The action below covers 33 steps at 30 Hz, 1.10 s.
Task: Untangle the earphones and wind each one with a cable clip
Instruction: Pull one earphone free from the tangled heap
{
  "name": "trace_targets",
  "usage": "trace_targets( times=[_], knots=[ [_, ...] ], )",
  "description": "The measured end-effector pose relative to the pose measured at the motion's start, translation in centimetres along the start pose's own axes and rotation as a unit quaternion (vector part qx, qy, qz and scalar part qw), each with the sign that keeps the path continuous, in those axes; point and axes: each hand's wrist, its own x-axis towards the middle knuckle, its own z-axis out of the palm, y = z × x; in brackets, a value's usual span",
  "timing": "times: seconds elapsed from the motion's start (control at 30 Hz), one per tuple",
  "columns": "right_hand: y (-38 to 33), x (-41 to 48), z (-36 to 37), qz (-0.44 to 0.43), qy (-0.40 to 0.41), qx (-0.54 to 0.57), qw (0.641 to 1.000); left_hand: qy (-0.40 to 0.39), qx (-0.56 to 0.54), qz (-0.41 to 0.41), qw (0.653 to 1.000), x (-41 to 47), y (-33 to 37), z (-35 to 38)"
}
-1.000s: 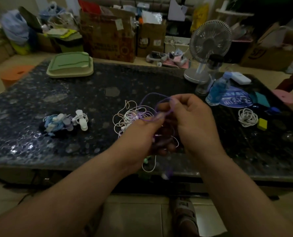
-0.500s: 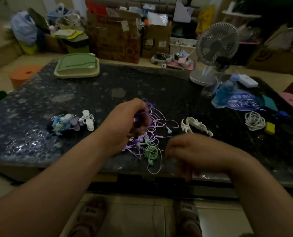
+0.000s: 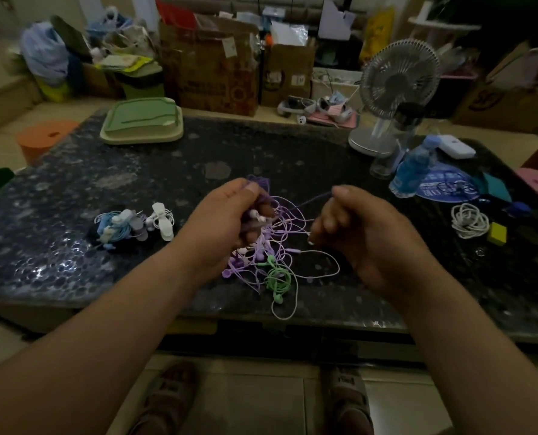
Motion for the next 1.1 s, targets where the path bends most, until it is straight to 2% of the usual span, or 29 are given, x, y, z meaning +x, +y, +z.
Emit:
trace_targets(
  times=[0.1, 0.17, 0.3, 0.4, 0.53, 0.63, 0.73, 0.83, 0.93, 1.03, 1.1],
  knots=[
    [-0.8, -1.0, -0.7, 0.06, -0.149, 0.022, 0.987, 0.002, -0.086, 0.016, 0.996, 0.5, 0.0, -0.1],
    [-0.5, -1.2, -0.4, 0.129, -0.169, -0.001, 0.977, -0.018, -0.099, 0.023, 0.995, 0.4, 0.1, 0.0],
    [0.5, -0.5, 0.9, 0.163, -0.147, -0.021, 0.975, -0.068, -0.07, 0.022, 0.995, -0.2, 0.2, 0.6],
    [1.0, -0.2, 1.4, 0.12, -0.131, -0.079, 0.981, -0.085, -0.052, 0.027, 0.995, -0.4, 0.1, 0.7],
    [0.8, 0.3, 1.3, 0.06, -0.058, -0.096, 0.992, -0.071, -0.044, 0.009, 0.996, 0.1, -0.2, 0.0],
    [0.6, 0.7, 0.8, -0.009, 0.02, -0.024, 0.999, -0.065, -0.007, -0.012, 0.998, 0.3, -0.3, -0.4],
    [0.4, 0.9, 1.0, -0.048, 0.035, 0.099, 0.993, -0.088, 0.01, -0.044, 0.995, 0.3, -0.4, -0.3],
    [-0.2, 0.8, 1.0, -0.039, 0.05, 0.247, 0.967, -0.105, 0.013, -0.055, 0.993, 0.2, -0.6, -0.3],
    [-0.9, 0.8, 0.5, -0.031, 0.087, 0.336, 0.938, -0.056, 0.005, -0.039, 0.998, 0.2, -0.5, -0.3],
    [-0.5, 1.1, 0.0, 0.004, 0.129, 0.288, 0.949, -0.014, -0.063, -0.036, 0.997, 0.3, -0.4, -0.4],
    [0.2, 1.3, 0.1, 0.032, 0.125, 0.162, 0.978, -0.016, -0.096, -0.017, 0.995, 0.6, -0.5, -0.6]
  ],
)
